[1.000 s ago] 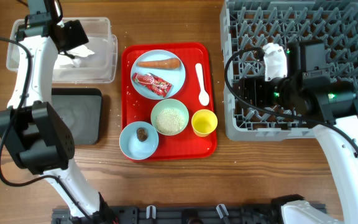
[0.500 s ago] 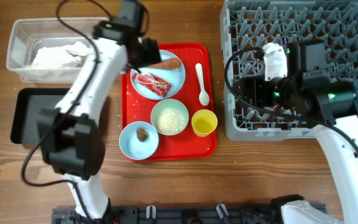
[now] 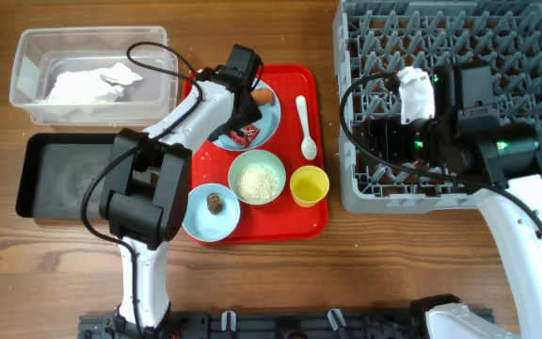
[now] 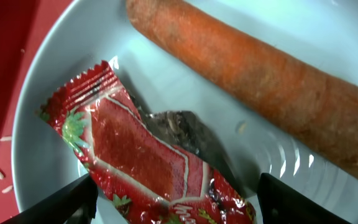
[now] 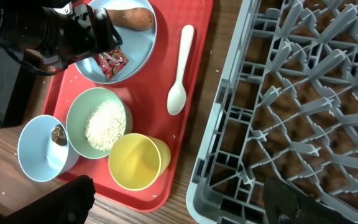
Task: Sort waste into correct bins and load items into the dishwasher rack
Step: 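Grasp the red snack wrapper with the left gripper, drop it in the clear bin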
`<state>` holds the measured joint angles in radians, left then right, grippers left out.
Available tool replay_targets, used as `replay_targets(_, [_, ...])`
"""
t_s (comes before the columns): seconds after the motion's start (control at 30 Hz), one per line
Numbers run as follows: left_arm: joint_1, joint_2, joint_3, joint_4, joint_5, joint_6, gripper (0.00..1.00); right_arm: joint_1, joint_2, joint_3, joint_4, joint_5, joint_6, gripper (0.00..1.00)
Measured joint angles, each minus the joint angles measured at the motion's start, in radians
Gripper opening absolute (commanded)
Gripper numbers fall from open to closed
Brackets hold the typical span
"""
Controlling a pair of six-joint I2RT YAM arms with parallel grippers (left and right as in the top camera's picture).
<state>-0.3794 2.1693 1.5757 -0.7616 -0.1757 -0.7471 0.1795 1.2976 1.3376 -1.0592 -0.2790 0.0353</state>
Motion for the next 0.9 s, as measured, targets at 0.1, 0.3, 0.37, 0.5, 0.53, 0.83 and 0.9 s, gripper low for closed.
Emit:
replay_targets(0.1, [0.001,0.000,0.000,0.004,-0.011,-0.008,0.04,0.000,0.000,0.000,0.000,0.000,0.000,0.89])
replay_targets(0.3, [0.002,0.004,0.016,-0.031,0.006,0.012,0.04,0.000,0.000,0.000,0.000,0.000,0.000,0.89])
replay_targets(0.37, [0.003,0.002,0.035,-0.108,0.034,0.042,0.04,0.000,0.000,0.000,0.000,0.000,0.000,0.89])
replay_targets(0.5, [0.024,-0.136,0.107,-0.134,0.068,0.110,0.04,0.000,0.000,0.000,0.004,0.000,0.000,0.89])
replay_targets(0.53, [0.042,-0.196,0.119,-0.122,0.068,0.116,0.04,0.000,0.000,0.000,0.005,0.000,0.000,0.89])
replay_targets(0.83, [0.436,-0.254,0.152,0.086,-0.079,0.134,0.95,0.000,0.000,0.000,0.004,0.000,0.000,0.89])
replay_targets(0.9, [0.474,-0.199,0.151,0.106,-0.087,0.137,1.00,0.000,0.000,0.000,0.005,0.000,0.000,0.89])
